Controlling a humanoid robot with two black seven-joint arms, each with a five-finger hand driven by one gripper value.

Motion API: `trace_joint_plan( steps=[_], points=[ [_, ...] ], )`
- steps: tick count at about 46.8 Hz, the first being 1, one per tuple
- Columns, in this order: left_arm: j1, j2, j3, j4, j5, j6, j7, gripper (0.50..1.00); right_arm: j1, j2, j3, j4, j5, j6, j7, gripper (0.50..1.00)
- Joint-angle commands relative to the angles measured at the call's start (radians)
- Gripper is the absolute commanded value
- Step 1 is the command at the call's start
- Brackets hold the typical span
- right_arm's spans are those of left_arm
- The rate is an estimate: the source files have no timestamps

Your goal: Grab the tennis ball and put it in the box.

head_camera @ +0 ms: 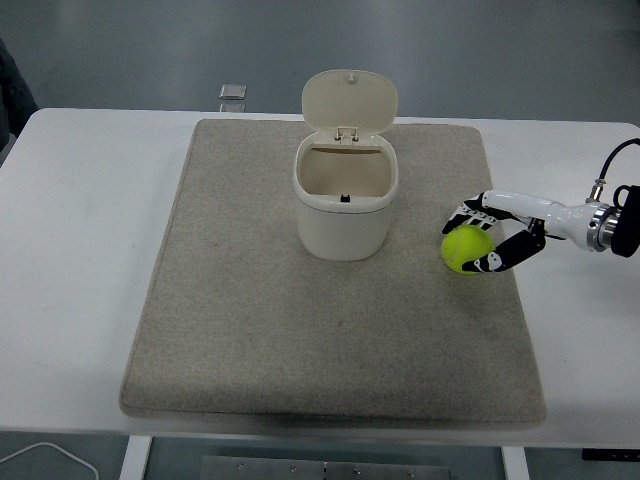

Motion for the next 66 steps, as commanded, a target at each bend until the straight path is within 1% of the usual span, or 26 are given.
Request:
trace_joint_plan(
  steps=[1, 4, 11, 20, 30, 43, 51, 56, 66],
  points=[
    [0.000, 0.000, 0.000, 0.000, 0.000, 0.000, 0.000, 0.992, 0.009, -0.006, 0.008, 0.002, 0.009, 0.005, 0.000, 0.625],
    [0.000, 0.000, 0.000, 0.000, 0.000, 0.000, 0.000, 0.992, 0.012, -0.010, 0.017, 0.002, 0.018, 0.009, 0.000, 0.625],
    [0.000, 0.000, 0.000, 0.000, 0.000, 0.000, 0.000, 0.990, 0.054, -0.039, 0.020, 0.009, 0.061, 0.020, 0.000, 0.623],
    [0.000, 0.000, 0.000, 0.000, 0.000, 0.000, 0.000, 0.992, 0.110, -0.076, 0.020, 0.048, 0.167, 0.074, -0.001, 0.619],
    [0.000, 0.000, 0.000, 0.000, 0.000, 0.000, 0.000, 0.992, 0.178, -0.087, 0.020, 0.055, 0.265, 0.112, -0.008, 0.619],
    [0.000, 0.000, 0.000, 0.000, 0.000, 0.000, 0.000, 0.992, 0.255, -0.053, 0.019, 0.055, 0.352, 0.117, -0.012, 0.619],
    [0.000, 0.000, 0.000, 0.000, 0.000, -0.001, 0.000, 0.992, 0.261, -0.027, 0.019, 0.055, 0.385, 0.117, -0.012, 0.619],
    [0.000, 0.000, 0.000, 0.000, 0.000, 0.000, 0.000, 0.992, 0.261, 0.006, 0.019, 0.052, 0.406, 0.112, -0.012, 0.619],
    [0.000, 0.000, 0.000, 0.000, 0.000, -0.001, 0.000, 0.992, 0.262, 0.053, 0.020, 0.040, 0.435, 0.097, -0.012, 0.619]
  ],
)
